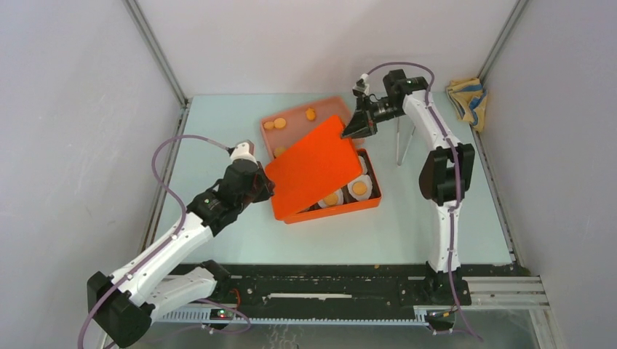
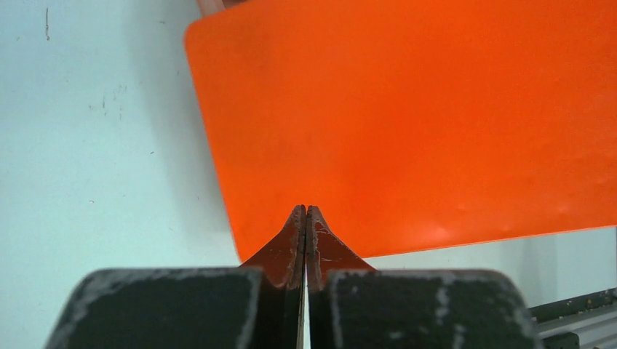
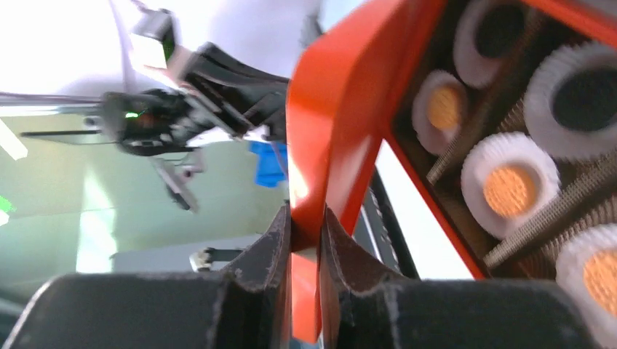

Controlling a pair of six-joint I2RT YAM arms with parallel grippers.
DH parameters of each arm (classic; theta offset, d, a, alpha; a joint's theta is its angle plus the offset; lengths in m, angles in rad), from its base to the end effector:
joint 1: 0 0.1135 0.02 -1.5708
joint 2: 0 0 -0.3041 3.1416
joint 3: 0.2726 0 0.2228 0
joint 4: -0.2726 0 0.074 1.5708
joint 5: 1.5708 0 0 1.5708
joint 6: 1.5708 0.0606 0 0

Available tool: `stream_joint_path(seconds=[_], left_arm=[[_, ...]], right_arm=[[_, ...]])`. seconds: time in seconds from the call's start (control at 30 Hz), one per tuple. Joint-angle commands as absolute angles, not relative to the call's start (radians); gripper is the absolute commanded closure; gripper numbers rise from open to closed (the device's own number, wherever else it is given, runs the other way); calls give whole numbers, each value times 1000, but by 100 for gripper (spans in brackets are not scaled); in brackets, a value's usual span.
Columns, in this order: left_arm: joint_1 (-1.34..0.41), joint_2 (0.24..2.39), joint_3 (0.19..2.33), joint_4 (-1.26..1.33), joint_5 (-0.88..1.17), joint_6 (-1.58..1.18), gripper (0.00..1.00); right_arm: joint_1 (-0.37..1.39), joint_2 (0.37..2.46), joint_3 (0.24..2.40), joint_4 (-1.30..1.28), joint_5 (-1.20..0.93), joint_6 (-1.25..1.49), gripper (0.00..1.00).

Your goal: Pack the cookies

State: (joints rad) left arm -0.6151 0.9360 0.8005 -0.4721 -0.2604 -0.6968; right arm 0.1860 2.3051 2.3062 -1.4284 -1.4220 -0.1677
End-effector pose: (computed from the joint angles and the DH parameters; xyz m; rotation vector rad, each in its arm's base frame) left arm 0.1472 -0.0849 0.3131 -0.2390 2.1805 -0.4705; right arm 0.4313 0.1421 0.3173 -0.5457 2.2428 1.9857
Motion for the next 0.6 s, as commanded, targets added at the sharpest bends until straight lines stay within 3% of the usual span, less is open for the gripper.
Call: stream_joint_path(seconds=[0.0, 0.13, 0.3, 0.57], left_arm=[[-620, 959, 856, -441, -291, -668, 100], [-620, 962, 862, -442, -291, -661, 100], [-620, 956, 849, -438, -315, -647, 100], [-620, 975, 829, -402, -292, -653, 100]], right_arm=[[244, 2081, 2125, -904, -1006, 324, 100], [273, 2128, 2212, -1086, -777, 297, 100], [304, 1959, 1911, -927, -463, 344, 100], [274, 1838, 1757, -954, -82, 348, 100]])
